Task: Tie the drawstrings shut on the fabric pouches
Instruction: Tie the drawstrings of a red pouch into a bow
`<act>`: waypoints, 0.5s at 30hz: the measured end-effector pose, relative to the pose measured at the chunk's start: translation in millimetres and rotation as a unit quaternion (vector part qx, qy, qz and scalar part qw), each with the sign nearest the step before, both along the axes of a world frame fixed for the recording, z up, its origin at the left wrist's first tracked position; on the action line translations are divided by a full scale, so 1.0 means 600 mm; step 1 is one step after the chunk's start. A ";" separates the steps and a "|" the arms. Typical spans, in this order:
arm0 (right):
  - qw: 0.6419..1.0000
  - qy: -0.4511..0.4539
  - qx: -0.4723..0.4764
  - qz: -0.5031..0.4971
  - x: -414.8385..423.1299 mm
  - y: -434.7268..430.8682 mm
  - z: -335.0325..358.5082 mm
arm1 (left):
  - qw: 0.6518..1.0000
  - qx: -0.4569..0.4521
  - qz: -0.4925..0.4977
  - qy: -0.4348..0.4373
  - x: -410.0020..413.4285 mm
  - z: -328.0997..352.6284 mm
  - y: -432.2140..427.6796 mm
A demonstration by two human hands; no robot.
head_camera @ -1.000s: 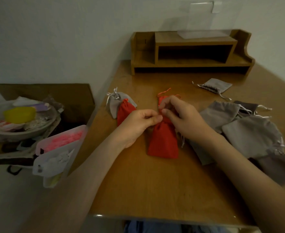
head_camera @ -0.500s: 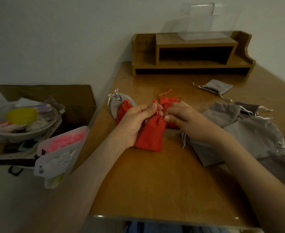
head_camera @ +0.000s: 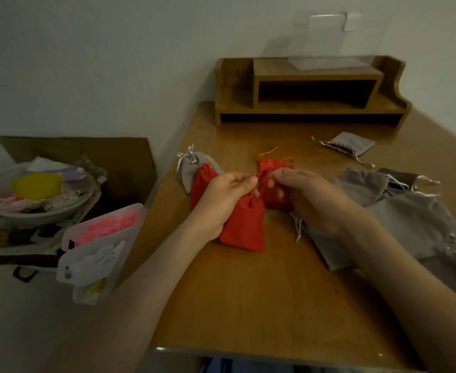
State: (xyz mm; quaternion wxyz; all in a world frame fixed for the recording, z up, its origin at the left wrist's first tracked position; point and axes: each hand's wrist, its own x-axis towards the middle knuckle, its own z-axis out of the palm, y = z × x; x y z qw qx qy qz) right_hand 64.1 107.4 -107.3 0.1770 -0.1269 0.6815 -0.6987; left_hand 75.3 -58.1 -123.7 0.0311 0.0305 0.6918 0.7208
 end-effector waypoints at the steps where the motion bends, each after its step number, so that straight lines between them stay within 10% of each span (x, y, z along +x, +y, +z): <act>1: 0.999 -0.002 -0.024 0.021 0.001 -0.002 -0.001 | 1.000 -0.004 -0.001 0.000 -0.001 -0.002 0.001; 15: 0.992 0.116 0.042 -0.016 0.006 -0.022 -0.019 | 0.997 0.051 -0.050 -0.027 0.000 -0.007 0.003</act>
